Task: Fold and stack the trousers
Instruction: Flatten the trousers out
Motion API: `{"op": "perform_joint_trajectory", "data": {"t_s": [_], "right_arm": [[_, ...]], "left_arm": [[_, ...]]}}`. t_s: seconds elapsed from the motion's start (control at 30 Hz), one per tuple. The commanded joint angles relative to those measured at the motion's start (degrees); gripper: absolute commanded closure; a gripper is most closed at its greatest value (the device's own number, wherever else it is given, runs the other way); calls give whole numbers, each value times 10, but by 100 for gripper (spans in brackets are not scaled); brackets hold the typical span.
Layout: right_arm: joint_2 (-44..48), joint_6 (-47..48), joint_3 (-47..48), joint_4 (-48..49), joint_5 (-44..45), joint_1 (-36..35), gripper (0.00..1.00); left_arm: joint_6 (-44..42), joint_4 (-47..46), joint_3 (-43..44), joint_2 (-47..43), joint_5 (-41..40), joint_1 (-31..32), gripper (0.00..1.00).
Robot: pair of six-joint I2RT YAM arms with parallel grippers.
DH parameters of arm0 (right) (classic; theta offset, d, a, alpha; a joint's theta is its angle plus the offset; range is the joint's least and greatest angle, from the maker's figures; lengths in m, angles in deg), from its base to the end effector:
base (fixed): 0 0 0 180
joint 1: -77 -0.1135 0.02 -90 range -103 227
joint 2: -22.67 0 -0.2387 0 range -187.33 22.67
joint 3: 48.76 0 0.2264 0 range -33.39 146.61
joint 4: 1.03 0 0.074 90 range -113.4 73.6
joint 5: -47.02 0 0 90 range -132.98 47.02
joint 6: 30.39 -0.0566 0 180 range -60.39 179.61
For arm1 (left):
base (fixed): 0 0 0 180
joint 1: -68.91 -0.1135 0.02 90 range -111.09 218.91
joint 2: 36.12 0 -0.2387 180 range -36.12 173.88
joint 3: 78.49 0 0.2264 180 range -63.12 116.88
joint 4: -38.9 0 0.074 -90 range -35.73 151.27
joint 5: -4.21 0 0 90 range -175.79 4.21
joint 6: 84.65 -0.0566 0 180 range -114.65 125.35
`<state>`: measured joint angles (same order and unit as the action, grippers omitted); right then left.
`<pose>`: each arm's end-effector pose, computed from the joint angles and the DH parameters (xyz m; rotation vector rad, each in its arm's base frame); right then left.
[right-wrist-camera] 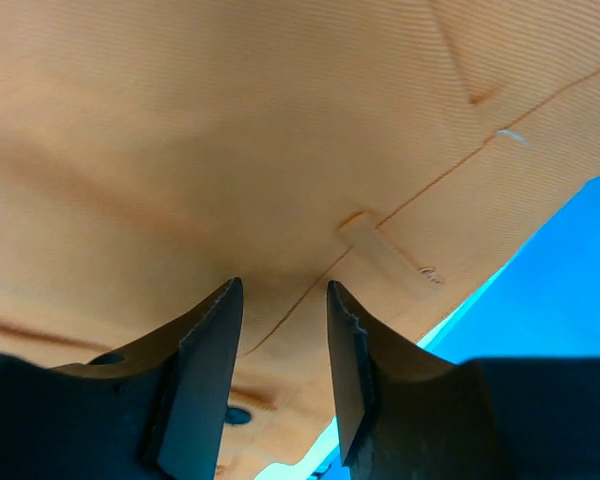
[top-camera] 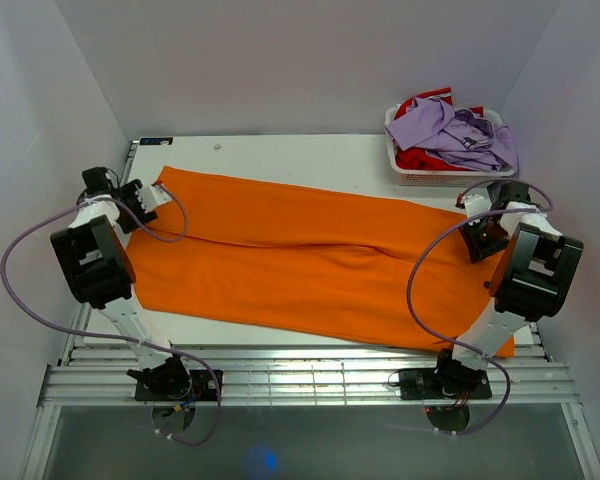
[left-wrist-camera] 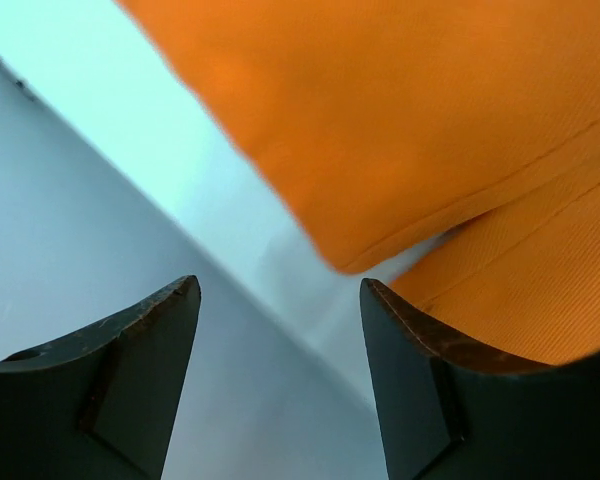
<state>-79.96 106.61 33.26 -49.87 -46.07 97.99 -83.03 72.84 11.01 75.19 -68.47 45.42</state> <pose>0.3091 -0.1153 0.1445 -0.6448 2.7310 -0.2217 0.3635 0.1396 0.1459 1.4577 2.0716 0.4300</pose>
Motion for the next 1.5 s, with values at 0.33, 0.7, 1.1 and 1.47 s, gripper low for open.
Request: {"op": "perform_joint_trajectory", "data": {"t_s": [0.33,0.7,1.1,1.47], "right_arm": [[5,-1,202,-125,-195,-2,42],[-35,-20,113,-74,-95,-81,54],[-97,-18,74,-16,-39,-165,56],[-23,92,-4,-53,-62,-198,56]], "left_arm": [[321,269,388,111,159,20,26],[480,202,342,187,106,96,33],[524,169,238,190,1,81,47],[449,223,116,95,7,3,47]]}}
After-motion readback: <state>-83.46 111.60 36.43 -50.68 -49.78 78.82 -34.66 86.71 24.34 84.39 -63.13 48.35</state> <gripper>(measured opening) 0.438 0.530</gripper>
